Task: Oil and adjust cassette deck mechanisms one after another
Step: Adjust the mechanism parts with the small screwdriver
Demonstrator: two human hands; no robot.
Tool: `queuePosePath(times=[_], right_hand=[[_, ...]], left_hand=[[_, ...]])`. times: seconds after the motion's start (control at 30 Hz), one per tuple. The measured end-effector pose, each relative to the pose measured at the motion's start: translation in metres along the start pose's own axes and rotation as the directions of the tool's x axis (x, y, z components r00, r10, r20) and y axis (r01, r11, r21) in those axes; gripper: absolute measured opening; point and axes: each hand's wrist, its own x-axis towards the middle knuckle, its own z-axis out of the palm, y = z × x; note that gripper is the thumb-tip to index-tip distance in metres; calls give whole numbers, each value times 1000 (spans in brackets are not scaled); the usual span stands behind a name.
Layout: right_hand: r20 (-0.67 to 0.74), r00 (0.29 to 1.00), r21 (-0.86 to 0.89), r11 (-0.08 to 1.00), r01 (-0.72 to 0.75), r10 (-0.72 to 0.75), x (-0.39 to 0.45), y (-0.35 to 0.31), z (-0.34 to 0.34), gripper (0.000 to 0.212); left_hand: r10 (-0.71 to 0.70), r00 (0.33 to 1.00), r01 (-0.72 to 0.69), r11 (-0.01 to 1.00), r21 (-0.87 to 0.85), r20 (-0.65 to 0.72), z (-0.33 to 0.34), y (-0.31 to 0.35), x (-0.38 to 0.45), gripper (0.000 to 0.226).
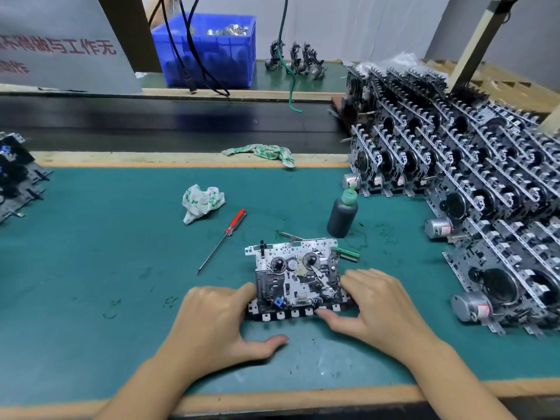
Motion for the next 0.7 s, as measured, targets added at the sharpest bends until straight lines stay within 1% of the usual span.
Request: queuePosePath(times=[0.1, 0.2, 0.33, 0.4, 0.47, 0.5, 0.57, 0.63, 0.7], right_hand=[[18, 1000, 10, 1000, 5, -5, 0, -2, 0, 46], [34, 999, 55, 998, -5, 3, 0, -3, -1, 49], [37, 999, 82, 997, -13, 10, 1, -4, -2, 52], [35, 999, 82, 997, -7, 4, 1, -4, -1, 47], [4, 999, 86, 995, -42, 42, 2, -5, 0, 41], [-12, 998, 89, 994, -63, 65, 2, -5, 0, 40], [-20, 998, 109, 992, -64, 66, 3, -6, 0, 42], [0, 999, 145, 989, -33, 33, 3, -5, 0, 42], [29, 999, 182, 983, -39, 34, 3, -5, -2, 44]], left_hand=[[-23, 999, 23, 1000, 15, -45, 2, 2, 2, 48], [-83, 993, 87, 995, 44, -86, 6, 4, 1, 50], [-140, 987, 144, 988, 53, -84, 8, 5, 2, 50], [-111, 991, 113, 993, 23, -69, 8, 3, 2, 50], [-51, 998, 51, 999, -17, -31, 7, 2, 1, 55], [-45, 999, 45, 999, -17, -11, 6, 2, 0, 59], [-97, 995, 97, 995, 17, -9, 5, 6, 2, 66], [-169, 984, 171, 984, 51, -50, 8, 10, 5, 63], [-210, 973, 217, 974, 68, -96, 10, 13, 7, 61]])
